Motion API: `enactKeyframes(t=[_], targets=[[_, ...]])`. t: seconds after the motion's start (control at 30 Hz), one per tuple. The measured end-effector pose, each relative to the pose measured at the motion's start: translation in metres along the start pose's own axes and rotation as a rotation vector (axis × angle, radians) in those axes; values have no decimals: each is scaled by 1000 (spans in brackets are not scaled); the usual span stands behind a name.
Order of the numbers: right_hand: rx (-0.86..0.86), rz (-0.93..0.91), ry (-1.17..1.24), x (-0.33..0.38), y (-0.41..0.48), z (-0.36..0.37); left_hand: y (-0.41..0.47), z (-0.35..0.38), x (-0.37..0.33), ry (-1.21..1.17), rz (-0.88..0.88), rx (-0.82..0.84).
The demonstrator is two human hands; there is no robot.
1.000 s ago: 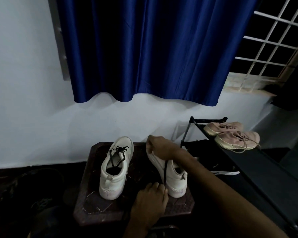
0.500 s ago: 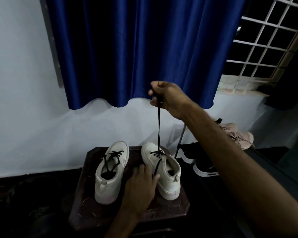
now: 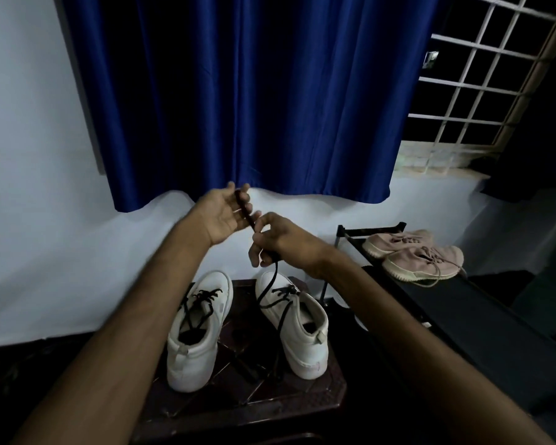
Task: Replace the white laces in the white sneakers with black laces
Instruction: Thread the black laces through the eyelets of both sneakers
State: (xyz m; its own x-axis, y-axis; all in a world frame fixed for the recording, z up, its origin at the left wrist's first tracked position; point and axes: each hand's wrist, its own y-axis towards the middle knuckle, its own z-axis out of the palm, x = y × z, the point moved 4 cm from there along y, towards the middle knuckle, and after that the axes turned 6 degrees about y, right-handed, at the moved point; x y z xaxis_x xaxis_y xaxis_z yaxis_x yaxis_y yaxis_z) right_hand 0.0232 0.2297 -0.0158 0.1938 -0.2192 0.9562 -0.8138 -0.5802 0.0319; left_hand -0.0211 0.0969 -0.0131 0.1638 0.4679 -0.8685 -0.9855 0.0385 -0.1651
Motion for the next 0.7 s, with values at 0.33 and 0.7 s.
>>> enactKeyframes(t=[0.33, 0.7], targets=[[-304, 15, -396, -78, -24, -40, 6, 0, 0, 249, 226, -134], [-453, 151, -761, -134, -61, -59, -12, 29, 150, 1218, 388, -97]])
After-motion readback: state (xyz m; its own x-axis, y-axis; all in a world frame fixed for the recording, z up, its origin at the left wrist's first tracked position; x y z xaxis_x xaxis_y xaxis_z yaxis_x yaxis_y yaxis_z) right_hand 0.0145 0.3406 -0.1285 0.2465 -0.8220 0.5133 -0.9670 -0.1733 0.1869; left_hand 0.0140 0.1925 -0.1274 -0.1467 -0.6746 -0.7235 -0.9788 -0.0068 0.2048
